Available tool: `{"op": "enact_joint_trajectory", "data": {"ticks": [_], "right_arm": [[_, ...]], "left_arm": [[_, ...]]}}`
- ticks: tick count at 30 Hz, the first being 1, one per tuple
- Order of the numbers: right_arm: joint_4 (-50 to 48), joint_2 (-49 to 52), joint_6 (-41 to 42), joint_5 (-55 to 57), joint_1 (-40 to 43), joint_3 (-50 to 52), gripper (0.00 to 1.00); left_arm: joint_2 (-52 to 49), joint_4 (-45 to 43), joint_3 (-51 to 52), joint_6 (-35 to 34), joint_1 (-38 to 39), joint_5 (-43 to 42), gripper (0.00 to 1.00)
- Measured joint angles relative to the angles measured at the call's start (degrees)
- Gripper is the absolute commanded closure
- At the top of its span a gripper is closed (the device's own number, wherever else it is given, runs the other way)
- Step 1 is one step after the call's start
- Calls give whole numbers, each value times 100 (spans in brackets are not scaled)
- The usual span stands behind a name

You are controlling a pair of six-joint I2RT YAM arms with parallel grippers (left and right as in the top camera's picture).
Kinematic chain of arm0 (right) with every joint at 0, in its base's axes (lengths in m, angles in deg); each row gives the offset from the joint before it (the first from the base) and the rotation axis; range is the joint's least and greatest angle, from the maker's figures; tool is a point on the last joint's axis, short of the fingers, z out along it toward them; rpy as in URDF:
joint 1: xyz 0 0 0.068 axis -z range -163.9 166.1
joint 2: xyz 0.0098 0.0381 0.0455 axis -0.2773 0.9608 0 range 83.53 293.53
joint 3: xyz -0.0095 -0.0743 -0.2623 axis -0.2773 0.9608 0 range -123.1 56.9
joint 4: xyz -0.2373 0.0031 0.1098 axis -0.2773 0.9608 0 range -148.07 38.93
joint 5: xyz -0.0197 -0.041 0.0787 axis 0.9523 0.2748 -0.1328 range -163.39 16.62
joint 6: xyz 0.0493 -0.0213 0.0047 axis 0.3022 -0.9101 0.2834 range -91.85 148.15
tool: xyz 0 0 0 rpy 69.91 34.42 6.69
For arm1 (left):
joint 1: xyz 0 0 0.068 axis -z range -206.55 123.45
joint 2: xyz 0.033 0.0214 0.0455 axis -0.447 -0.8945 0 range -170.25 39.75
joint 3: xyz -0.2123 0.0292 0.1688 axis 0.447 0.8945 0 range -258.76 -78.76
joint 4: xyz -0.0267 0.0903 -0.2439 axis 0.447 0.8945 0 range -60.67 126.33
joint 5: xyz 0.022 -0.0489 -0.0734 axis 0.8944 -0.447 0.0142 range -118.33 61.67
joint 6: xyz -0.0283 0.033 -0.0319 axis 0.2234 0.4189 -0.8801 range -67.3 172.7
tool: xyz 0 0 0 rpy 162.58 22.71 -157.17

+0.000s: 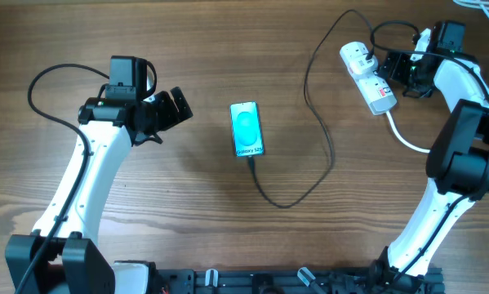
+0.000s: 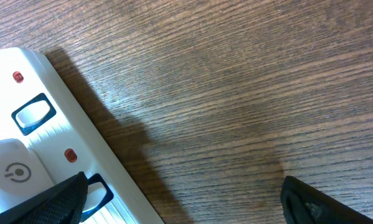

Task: Plug charger to phone and switch on socket
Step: 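Press down the power strip's rocker switch with the right gripper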

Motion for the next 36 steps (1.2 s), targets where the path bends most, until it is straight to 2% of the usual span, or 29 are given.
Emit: {"op": "enact_joint_trajectory", "data": {"ticks": [24, 29, 36], "right_arm": [[-431, 4, -2, 229, -13, 66, 0], [-306, 7, -2, 514, -13, 66, 0], [-181, 7, -24, 295, -11, 66, 0]], "left_arm": [[0, 0, 0, 0, 0, 0, 0], [0, 0, 0, 0, 0, 0, 0], [0, 0, 0, 0, 0, 0, 0]]}}
